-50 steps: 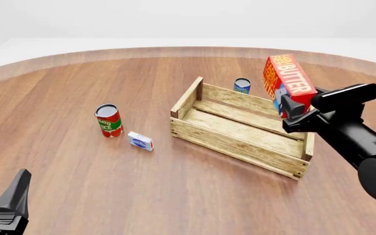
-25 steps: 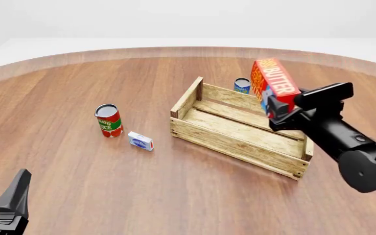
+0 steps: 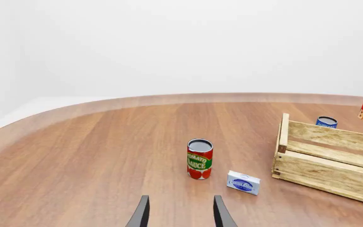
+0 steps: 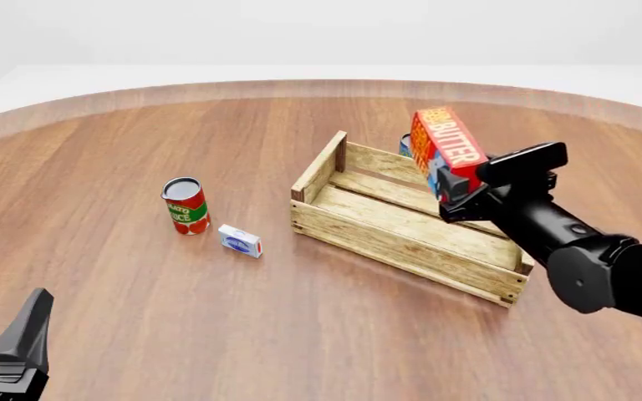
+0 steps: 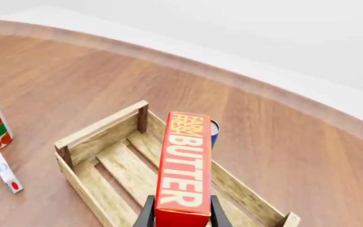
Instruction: Pick up the butter and put it in the tray.
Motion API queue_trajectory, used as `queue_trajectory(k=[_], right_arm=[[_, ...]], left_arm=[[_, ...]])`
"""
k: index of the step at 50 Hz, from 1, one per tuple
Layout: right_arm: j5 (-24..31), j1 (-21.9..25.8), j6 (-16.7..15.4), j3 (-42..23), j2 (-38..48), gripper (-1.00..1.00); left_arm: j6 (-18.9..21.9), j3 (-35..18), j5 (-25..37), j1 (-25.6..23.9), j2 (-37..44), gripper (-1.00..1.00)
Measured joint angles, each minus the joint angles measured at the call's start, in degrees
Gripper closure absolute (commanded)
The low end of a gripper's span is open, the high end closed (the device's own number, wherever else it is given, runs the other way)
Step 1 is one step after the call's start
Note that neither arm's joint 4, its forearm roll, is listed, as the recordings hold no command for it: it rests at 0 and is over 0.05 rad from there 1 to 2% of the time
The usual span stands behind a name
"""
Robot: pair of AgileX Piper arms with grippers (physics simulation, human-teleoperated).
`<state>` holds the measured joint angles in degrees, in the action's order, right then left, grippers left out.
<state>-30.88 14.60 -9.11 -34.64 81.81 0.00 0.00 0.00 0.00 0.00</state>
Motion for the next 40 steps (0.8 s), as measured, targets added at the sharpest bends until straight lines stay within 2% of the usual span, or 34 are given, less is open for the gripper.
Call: queue_trajectory(k=[40], right_arm=[[-3.4,2.7,1.3,-2.5,8.0,1.00]], left_arm=[[0.0,0.0,0.0,0.0,0.0,-1.00]])
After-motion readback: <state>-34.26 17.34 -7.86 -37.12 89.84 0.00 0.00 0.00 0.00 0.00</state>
